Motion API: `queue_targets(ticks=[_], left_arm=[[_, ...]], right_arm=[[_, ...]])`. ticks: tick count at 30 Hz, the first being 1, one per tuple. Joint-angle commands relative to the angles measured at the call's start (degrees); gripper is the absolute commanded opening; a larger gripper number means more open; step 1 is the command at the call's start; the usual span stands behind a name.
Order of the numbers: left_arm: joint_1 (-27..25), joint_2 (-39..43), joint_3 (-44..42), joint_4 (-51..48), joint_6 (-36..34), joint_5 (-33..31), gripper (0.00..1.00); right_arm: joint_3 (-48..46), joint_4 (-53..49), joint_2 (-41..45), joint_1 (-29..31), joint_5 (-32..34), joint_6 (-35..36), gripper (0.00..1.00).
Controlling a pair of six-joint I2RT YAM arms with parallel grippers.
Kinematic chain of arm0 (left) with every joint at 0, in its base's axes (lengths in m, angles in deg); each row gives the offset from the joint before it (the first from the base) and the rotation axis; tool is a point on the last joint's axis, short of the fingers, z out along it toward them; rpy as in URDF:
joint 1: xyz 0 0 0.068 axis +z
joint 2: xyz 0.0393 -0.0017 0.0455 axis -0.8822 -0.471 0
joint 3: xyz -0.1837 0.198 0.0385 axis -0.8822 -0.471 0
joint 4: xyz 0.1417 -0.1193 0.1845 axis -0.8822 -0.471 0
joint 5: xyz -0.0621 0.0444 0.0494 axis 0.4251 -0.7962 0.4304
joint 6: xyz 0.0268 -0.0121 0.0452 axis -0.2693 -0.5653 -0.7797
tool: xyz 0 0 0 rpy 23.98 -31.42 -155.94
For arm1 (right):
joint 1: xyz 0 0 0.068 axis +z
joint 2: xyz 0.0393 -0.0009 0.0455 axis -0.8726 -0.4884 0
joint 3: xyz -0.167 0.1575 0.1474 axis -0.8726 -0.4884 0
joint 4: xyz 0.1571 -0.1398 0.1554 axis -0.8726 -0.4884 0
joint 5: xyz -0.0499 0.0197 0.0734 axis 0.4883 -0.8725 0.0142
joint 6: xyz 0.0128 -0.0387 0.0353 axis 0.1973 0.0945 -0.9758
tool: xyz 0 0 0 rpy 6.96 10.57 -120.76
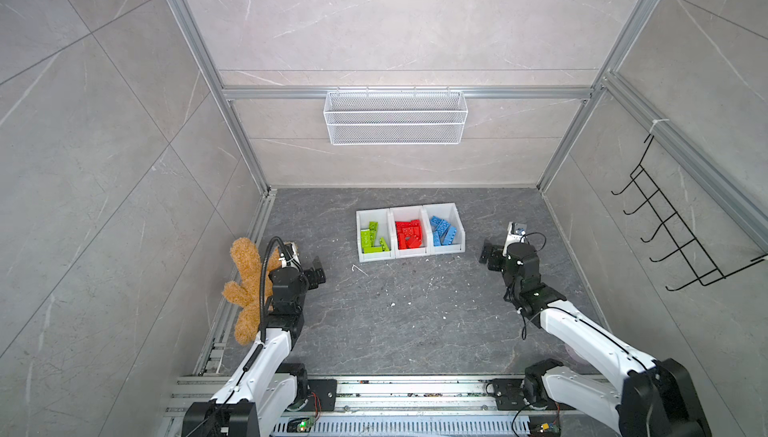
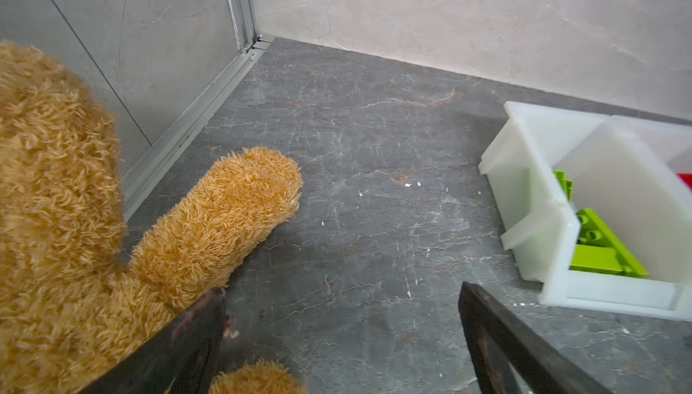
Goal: Sort the legos into containers by color
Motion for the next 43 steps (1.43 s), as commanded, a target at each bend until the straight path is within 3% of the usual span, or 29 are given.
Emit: queue_targets(ticks=[1, 4, 5, 8, 11, 14, 16, 20, 23, 25, 28, 43], left_arm=[[1.48, -4.81, 0.76, 9.42, -4.61, -1.25, 0.99], [2.52, -11.77, 1.66, 13.25, -4.23, 4.13, 0.99], [2.54, -13.85, 2.29, 13.46, -4.52, 4.18, 0.99], [5.21, -17.95, 3.85, 13.28, -2.71, 6.81, 0.99], [6.99, -19.64, 5.24, 12.72, -2.6, 9.09, 0.99], [7.41, -19.8, 5.14, 13.29, -2.76, 9.59, 0.99], [7.51, -19.41, 4.64, 13.7, -2.74, 9.44, 1.0], [7.53, -20.41, 3.42, 18.07, -5.26, 11.06, 0.98], [8.67, -27.16, 2.25, 27.53, -4.6, 11.7, 0.99], [8.51, -29.7, 5.74, 22.66, -6.81, 15.17, 1.0], [8.09, -30.33, 5.71, 23.12, -6.49, 13.51, 1.0], [8.11, -30.38, 5.25, 23.84, -6.27, 13.64, 1.0]], right_arm=[[-0.65, 8.54, -2.05, -2.22, -4.38, 2.27, 1.0], [-2.68, 20.29, -7.14, -4.52, -7.15, 5.96, 1.0], [-0.39, 15.09, -7.5, -6.44, -8.58, 4.02, 1.0], [-0.12, 16.29, -8.77, -11.19, -15.77, 3.1, 1.0], [0.2, 13.98, -9.22, -13.44, -15.9, 2.78, 1.0], [-4.11, 20.28, -12.78, -13.85, -14.11, 0.86, 1.0], [-2.48, 18.34, -13.15, -13.91, -12.75, 1.16, 1.0], [-8.1, 35.03, -17.24, -13.56, -11.49, 3.88, 1.0], [-9.44, 38.18, -18.55, -13.17, -13.11, 4.68, 1.0], [-11.46, 46.36, -22.24, -12.61, -15.73, 6.58, 1.0], [-10.21, 41.16, -20.78, -12.39, -15.7, 6.88, 1.0], [-9.97, 42.27, -21.58, -11.46, -14.81, 7.47, 1.0]])
